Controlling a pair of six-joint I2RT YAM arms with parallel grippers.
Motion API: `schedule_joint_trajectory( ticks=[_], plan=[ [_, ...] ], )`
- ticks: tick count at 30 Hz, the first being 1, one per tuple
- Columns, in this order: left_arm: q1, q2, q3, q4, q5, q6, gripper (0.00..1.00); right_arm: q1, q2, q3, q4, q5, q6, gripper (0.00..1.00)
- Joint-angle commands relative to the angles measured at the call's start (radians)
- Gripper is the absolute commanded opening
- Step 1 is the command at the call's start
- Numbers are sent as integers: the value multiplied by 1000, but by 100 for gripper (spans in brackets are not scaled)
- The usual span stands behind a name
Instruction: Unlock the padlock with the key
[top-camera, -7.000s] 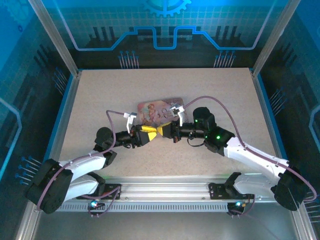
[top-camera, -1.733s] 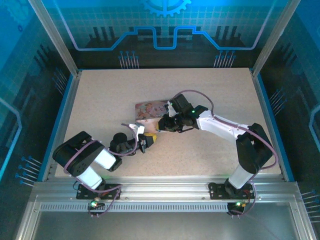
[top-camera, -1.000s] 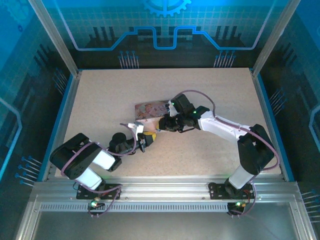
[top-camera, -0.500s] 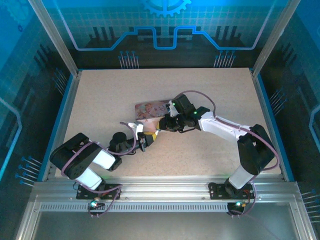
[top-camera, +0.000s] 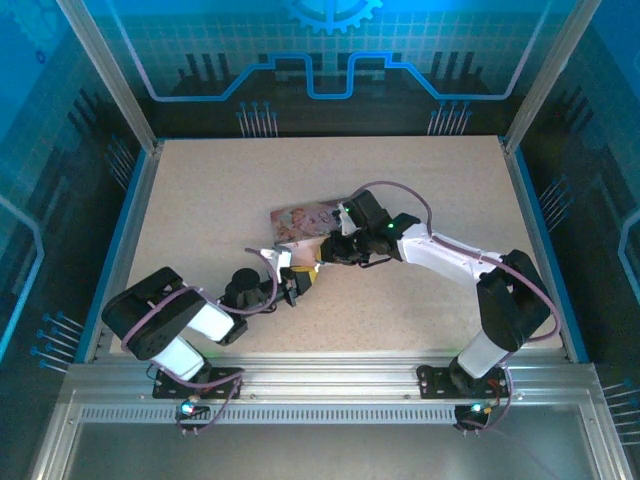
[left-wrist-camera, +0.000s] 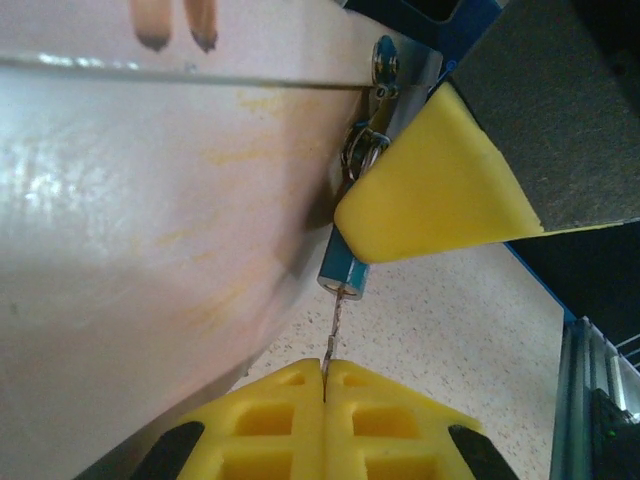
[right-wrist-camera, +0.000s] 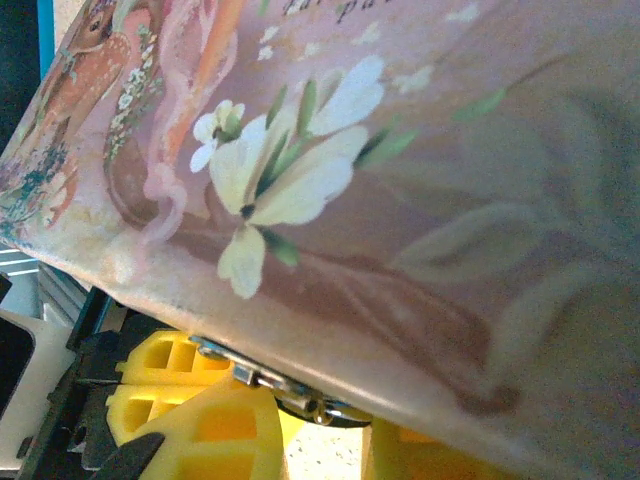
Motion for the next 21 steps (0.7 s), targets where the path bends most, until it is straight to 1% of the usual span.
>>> schedule_joint_trajectory(
  ticks=[1,4,7,11,13,17,21],
  plan=[
    [-7,-28,9,78,-82,19,0,26,-21,34,-27,-6,-46,0],
    [-3,-25,16,76,-58,-4,0,29,-18,36,-37,-7,-62,0],
    [8,-6,36,78,3,-49,0,28,-8,35,-20,-45,-69,0],
    [8,2,64,79,87,-66,0,22,3,27,27,-112,-52,0],
    [8,5,72,78,110,-71,0,19,6,22,49,-137,-43,0],
    [9,11,81,77,129,-79,0,8,6,5,98,-186,-13,0],
    [18,19,72,78,104,-72,0,4,2,4,100,-207,-14,0]
  ],
)
